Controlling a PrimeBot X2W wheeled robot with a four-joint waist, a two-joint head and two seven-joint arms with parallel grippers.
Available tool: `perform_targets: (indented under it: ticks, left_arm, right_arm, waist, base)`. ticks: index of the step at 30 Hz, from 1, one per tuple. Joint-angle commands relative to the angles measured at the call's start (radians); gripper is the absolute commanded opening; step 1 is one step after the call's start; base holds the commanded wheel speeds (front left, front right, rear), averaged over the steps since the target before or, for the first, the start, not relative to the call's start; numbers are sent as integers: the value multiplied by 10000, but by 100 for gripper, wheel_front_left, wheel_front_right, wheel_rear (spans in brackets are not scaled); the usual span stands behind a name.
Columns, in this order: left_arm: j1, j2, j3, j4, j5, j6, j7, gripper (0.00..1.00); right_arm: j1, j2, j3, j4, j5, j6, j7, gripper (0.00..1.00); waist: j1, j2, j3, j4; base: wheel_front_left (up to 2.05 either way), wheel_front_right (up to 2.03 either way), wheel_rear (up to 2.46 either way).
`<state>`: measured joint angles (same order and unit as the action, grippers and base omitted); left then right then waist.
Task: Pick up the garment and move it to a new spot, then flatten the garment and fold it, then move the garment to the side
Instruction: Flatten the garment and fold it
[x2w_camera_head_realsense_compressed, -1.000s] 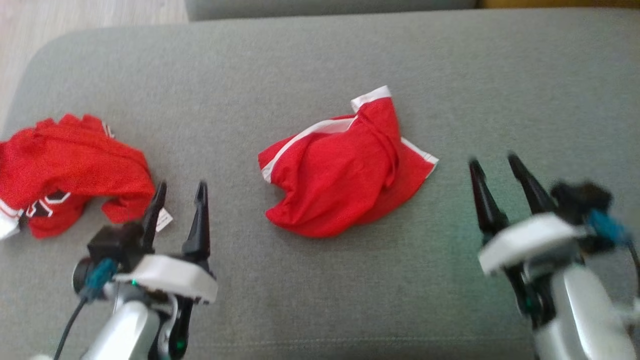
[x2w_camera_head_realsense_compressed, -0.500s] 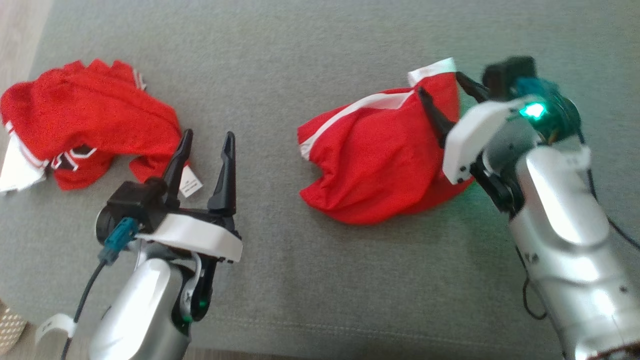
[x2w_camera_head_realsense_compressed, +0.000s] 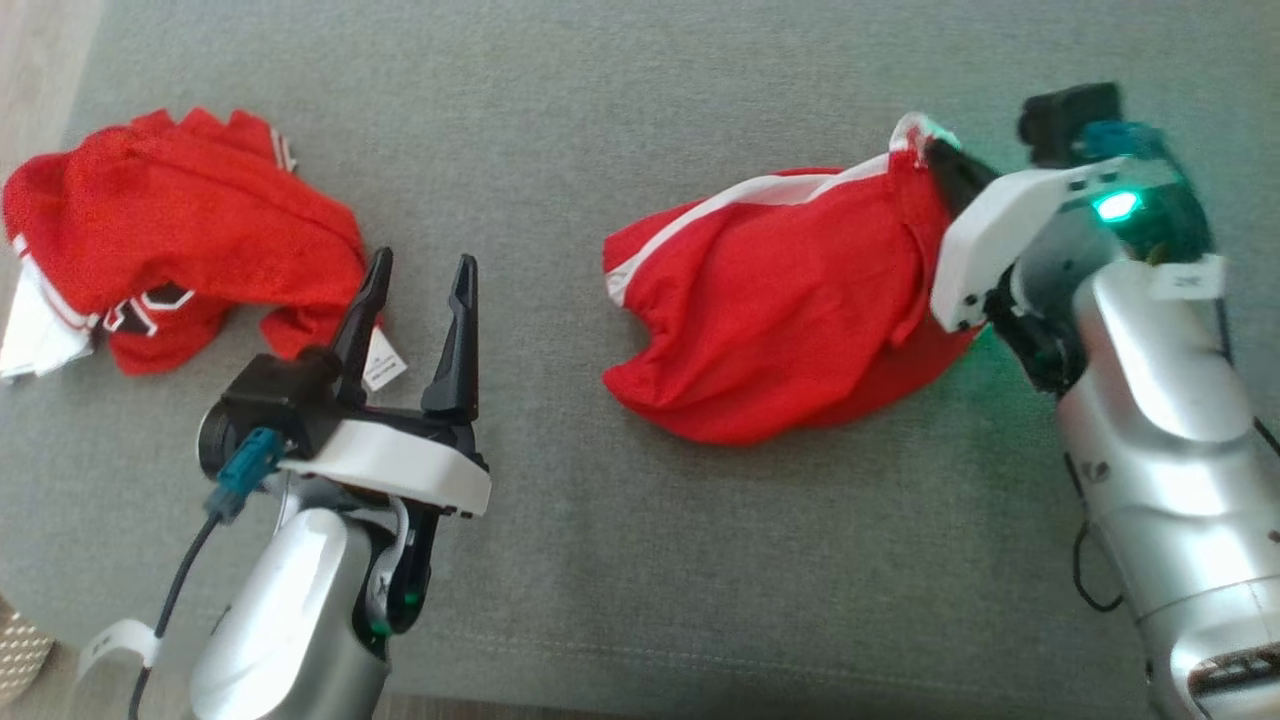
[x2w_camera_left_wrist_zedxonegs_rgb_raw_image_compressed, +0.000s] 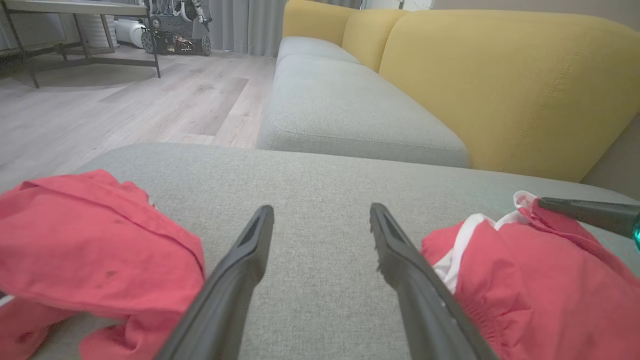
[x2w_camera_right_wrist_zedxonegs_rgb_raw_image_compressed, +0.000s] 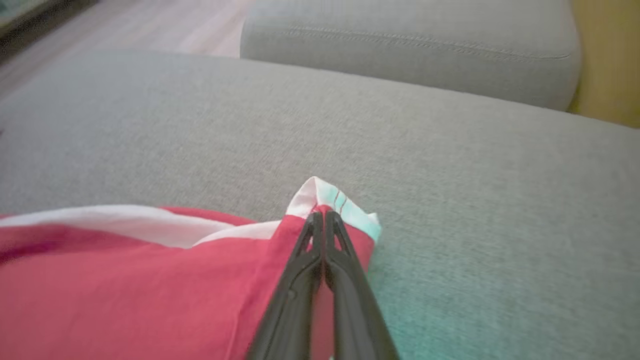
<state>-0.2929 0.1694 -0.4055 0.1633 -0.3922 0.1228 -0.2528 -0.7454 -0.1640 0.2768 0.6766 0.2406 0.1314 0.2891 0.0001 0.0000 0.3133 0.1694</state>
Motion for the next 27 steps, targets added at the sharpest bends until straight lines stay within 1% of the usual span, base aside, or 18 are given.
perform_targets:
  ticks: [1,5,9,13,16,22,27]
  left_arm:
    - [-252,95,435,-265,112,-59,-89,100]
    - [-132,67,591,-258,233,-134,-89,100]
    - [3,67,705,-265,312,-196,-89,100]
    - [144,104,831,-287,359,-210,-89,100]
    - [246,124,906,-322,367,-196,-89,100]
    - [326,113,967,-349,349,-170,-89,100]
    - [378,126,969,-285,315,-185,-89,100]
  right_arm:
    - [97,181,-116,-484,199,-7,-293,0]
    - [884,230,-687,-1188,423,-7,-867,0]
    - [2156,285,-1335,-2231,572,-7,-1248,0]
    - [3541,350,-1938,-3268,463,-7,-1302,0]
    - [4376,418,-2321,-3820,375,-7,-1186,0]
    - [5181,440,-2778,-4311,59,-7,-1061,0]
    - [5444,487,-2933,-4305,-162,-7,-1218,0]
  waist:
    - [-1,0,-58,-111]
    - [-1,0,-150,-342]
    - [-1,0,-222,-540]
    - [-1,0,-265,-764]
    - [-1,0,-273,-915]
    - [-1,0,-259,-1036]
    - [-1,0,-360,-1102]
  base:
    - [0,0,0]
    - [0,0,0]
    - [0,0,0]
    - [0,0,0]
    - [0,0,0]
    - [0,0,0]
    - [0,0,0]
